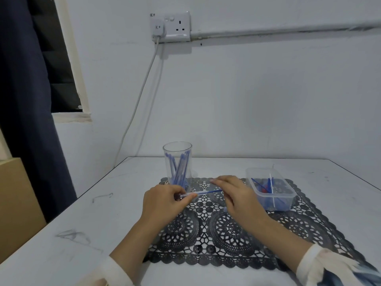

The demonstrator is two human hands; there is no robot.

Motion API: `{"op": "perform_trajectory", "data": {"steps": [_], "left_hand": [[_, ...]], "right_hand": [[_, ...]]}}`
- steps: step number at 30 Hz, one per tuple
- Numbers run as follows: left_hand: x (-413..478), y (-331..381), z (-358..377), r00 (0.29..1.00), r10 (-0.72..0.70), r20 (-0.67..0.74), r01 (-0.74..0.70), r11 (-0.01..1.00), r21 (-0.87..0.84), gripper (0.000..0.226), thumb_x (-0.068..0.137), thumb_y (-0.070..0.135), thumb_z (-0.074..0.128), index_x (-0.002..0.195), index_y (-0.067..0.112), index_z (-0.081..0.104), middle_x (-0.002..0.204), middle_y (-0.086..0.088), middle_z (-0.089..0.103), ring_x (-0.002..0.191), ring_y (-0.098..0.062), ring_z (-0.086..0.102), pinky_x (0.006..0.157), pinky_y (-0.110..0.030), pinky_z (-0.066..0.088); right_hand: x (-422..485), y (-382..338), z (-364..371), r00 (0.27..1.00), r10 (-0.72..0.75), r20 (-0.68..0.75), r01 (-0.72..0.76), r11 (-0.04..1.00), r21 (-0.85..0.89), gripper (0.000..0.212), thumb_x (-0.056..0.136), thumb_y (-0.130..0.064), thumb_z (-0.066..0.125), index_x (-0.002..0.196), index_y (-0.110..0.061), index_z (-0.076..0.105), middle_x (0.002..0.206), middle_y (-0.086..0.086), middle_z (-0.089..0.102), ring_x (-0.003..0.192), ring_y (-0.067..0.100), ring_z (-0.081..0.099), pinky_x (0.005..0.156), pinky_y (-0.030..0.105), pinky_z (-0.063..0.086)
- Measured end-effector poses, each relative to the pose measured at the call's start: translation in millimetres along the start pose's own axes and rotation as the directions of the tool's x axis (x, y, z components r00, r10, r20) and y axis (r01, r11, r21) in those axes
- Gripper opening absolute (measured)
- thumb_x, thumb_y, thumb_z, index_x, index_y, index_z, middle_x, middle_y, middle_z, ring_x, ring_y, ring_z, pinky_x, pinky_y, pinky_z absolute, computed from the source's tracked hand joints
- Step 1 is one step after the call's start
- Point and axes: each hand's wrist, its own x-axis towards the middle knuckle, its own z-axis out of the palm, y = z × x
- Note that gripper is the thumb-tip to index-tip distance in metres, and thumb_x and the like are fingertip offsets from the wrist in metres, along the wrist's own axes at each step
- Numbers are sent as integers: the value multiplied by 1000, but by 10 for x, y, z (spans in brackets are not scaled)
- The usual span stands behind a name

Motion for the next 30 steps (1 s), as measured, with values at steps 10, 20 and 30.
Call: {"op": "perform_trajectory", "data": {"steps": [10, 20, 30], "left_hand": [[-10, 4, -8, 1000, -5, -5, 5, 1000, 13, 45, 76, 72, 49, 77, 32, 70, 59, 12, 59, 58, -2, 53, 53, -17, 38], [-3, -7, -24, 999, -37, -2, 37, 999, -8, 42, 76, 70, 51, 77, 32, 70, 58, 12, 57, 57, -2, 50, 49, -15, 30], [8, -23, -17, 999, -37, -8, 36, 998, -41, 40, 77, 67, 53, 78, 32, 71, 52, 16, 51, 55, 1, 49, 51, -16, 30]], "right_hand": [[-48, -12, 42, 994, -43, 103, 40, 999, 27, 39, 81, -6, 49, 117, -10, 63, 105, 3, 65, 95, 14, 60, 93, 8, 32], [45, 198, -83, 975, -162, 148, 188, 965, -182, 37, 67, -4, 76, 101, -16, 71, 84, -3, 69, 72, 16, 61, 60, 30, 52], [76, 404, -198, 983, -68, 172, 132, 910, -394, 46, 48, -15, 90, 88, -29, 73, 75, -10, 67, 66, 14, 61, 72, 31, 45]]}}
